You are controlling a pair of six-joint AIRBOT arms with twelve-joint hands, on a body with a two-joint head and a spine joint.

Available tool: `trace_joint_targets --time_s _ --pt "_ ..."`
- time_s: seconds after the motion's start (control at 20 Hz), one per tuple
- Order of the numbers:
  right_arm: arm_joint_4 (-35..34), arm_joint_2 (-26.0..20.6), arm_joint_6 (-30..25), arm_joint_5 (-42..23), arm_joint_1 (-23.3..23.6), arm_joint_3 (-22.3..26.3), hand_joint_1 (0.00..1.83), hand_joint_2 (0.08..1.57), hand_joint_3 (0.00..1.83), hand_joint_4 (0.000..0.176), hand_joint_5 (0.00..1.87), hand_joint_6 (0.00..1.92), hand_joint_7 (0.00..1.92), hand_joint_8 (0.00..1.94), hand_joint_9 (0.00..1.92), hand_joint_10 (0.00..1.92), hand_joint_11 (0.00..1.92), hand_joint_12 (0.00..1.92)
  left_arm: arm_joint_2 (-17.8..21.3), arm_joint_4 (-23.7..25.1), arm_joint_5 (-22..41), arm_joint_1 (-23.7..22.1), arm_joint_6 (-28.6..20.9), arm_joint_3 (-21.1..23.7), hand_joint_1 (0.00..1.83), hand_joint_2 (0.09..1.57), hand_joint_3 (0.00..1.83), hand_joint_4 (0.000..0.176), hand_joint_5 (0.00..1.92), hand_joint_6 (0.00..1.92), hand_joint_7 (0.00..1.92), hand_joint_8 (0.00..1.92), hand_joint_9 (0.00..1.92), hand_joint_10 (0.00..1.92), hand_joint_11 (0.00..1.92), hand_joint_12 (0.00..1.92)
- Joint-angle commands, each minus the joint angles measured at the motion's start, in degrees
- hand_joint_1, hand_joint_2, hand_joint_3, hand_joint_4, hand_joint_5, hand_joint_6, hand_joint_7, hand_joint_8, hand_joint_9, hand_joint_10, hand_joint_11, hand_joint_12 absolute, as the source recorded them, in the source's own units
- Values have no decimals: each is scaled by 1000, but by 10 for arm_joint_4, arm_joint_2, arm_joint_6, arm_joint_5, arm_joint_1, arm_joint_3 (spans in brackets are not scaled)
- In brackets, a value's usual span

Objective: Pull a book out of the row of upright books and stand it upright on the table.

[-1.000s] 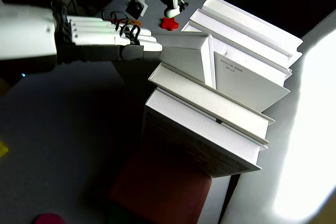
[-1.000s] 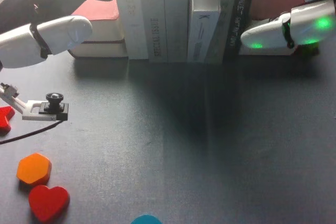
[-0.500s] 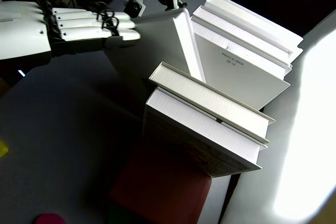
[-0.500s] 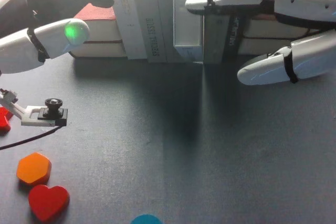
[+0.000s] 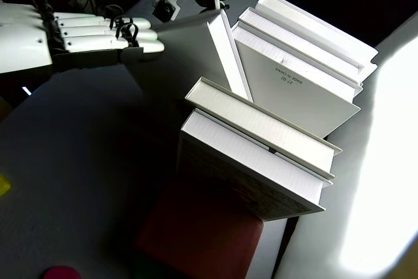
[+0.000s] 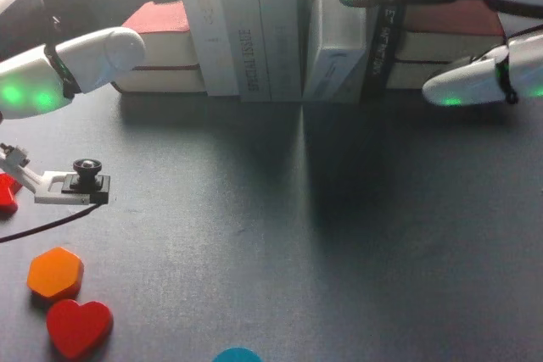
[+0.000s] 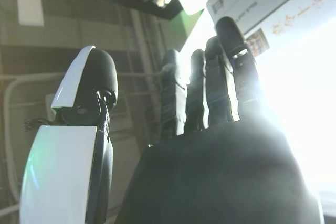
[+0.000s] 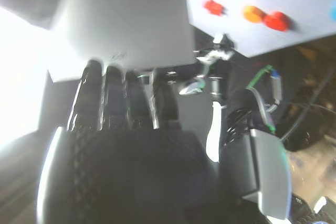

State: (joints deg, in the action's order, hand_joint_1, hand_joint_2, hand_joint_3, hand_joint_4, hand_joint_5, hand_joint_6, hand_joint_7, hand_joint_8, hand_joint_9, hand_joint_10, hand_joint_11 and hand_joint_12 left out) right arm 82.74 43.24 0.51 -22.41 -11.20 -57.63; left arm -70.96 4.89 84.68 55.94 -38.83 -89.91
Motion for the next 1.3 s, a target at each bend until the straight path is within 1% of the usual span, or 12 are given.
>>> trace_joint_targets --time_s 0.0,0.05,0.2,0.3,0.35,0.4,0.7,0.75,0.85,1.0,1.15,1.25 --pt "-21 1 2 -24 20 7 243 1227 14 132 51 2 0 0 0 0 0 0 3 -25 61 -3 -5 1 928 1170 0 0 435 29 259 24 224 38 0 861" --pt "-9 0 2 -25 31 10 279 1209 3 110 49 3 0 0 0 0 0 0 3 -25 61 -3 -5 1 963 1185 0 0 408 14 230 6 189 19 0 694" --pt "48 0 -6 -26 70 21 286 1205 1 106 48 3 0 0 0 0 0 0 3 -24 62 -3 -5 2 972 1187 0 0 402 9 223 1 181 12 0 581" --pt "55 5 -6 -26 80 17 543 1111 0 149 7 0 0 0 0 0 0 0 3 -21 59 -5 -5 1 926 1088 0 8 472 24 269 16 244 23 0 877" --pt "68 11 -7 -24 85 13 563 1055 0 171 1 0 0 0 0 0 0 0 2 -18 57 -9 -5 1 1002 1059 0 26 541 44 355 29 289 34 0 945" --pt "76 18 -8 -19 86 8 561 1037 0 176 0 0 0 0 0 0 0 0 2 -16 57 -11 -5 1 1019 1069 0 14 546 38 368 18 289 27 0 985" --pt "185 93 -119 -9 86 -67 873 921 0 176 49 3 0 0 0 0 0 0 4 -14 55 -11 -5 1 1050 1085 2 21 510 8 289 0 243 2 0 833" --pt "214 101 -142 -9 86 -75 916 890 0 164 38 1 0 0 0 0 0 0 4 -14 56 -11 -5 2 1078 1085 2 7 508 6 253 0 198 0 0 752" --pt "259 108 -165 -7 92 -76 1008 852 0 176 9 0 0 0 0 0 41 37 4 -14 56 -11 -5 2 1099 1058 0 0 502 3 273 5 244 16 0 961" --pt "305 115 -196 -8 98 -76 878 848 0 176 0 0 0 0 0 0 1 1 4 -14 56 -11 -5 1 1033 1105 10 0 509 6 372 18 337 32 0 1263" --pt "337 128 -202 -8 98 -77 898 858 2 139 72 27 0 0 0 0 0 0 4 -13 57 -11 -5 1 1019 1131 12 0 488 1 374 7 336 20 0 1171" --pt "360 140 -216 -9 96 -82 928 850 0 148 87 27 0 0 0 0 0 0 4 -12 57 -12 -5 2 983 1149 16 0 502 7 388 9 358 24 0 1171"
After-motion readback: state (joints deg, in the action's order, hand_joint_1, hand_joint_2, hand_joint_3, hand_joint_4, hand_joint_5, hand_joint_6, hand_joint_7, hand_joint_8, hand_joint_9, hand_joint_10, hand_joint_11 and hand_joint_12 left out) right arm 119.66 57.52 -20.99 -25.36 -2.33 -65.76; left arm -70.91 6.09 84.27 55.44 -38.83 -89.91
